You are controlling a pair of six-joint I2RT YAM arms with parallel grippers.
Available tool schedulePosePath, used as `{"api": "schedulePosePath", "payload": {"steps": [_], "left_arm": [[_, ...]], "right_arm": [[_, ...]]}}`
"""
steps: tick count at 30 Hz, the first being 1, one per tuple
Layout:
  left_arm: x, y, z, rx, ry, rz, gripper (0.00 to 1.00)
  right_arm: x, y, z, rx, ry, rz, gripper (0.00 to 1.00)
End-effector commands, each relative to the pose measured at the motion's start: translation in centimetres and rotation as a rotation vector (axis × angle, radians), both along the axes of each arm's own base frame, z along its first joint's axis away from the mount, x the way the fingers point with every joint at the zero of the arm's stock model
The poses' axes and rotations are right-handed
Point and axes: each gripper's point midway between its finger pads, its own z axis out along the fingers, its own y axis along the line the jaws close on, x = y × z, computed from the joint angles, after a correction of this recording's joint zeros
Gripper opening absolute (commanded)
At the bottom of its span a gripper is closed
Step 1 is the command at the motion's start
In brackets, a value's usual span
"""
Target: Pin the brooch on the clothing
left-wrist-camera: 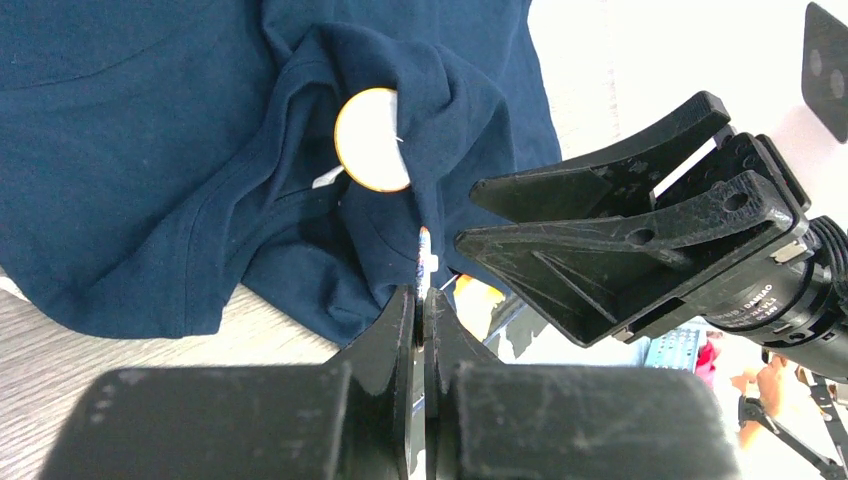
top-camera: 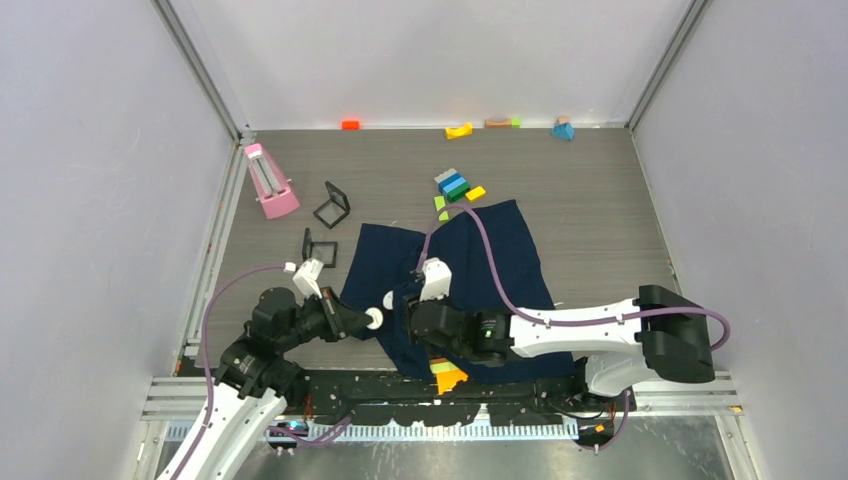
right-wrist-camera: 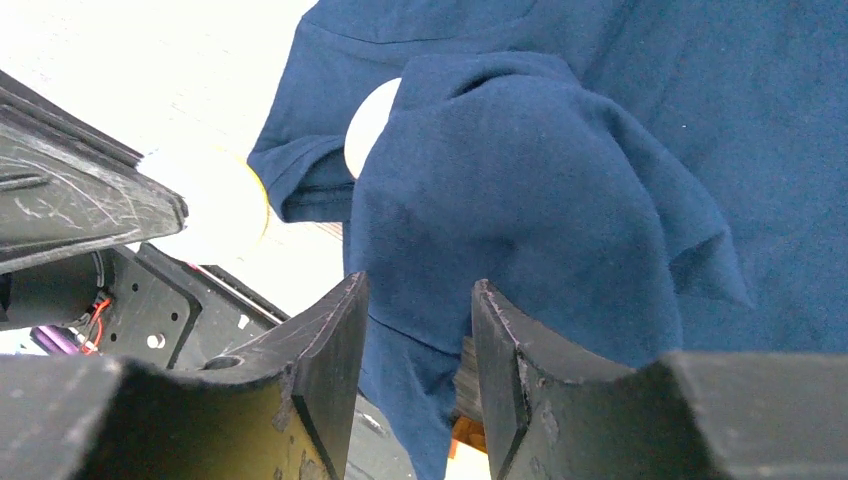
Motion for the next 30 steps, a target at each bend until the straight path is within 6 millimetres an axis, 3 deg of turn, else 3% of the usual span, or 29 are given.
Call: {"api": "schedulePosePath", "payload": {"steps": [1, 19, 21, 26, 30], "left_arm": [[0.1, 0.0, 0.1, -0.021, 0.002, 0.012, 0.0], [0.7, 0.8, -0.9, 0.052, 0.017, 0.052, 0.0], [0.8, 0.9, -0.9, 0.057, 0.014, 0.058, 0.0], [1.1, 1.1, -1.0, 0.08, 0.002, 0.068, 0.0], [1.3, 1.1, -0.9, 0.105, -0.01, 0.064, 0.0]], "right_arm": [[0.9, 2.5, 3.2, 0.122, -0.032, -0.037, 0.48], [0.3, 3.7, 1.6, 0.074, -0.02, -0.023, 0.43], [0.4, 3.7, 1.4, 0.069, -0.021, -0.027, 0.4], [0.4, 3.7, 1.2, 0.065, -0.02, -0.034, 0.17], [0.4, 3.7, 1.5, 0.076, -0.022, -0.028, 0.06]]}}
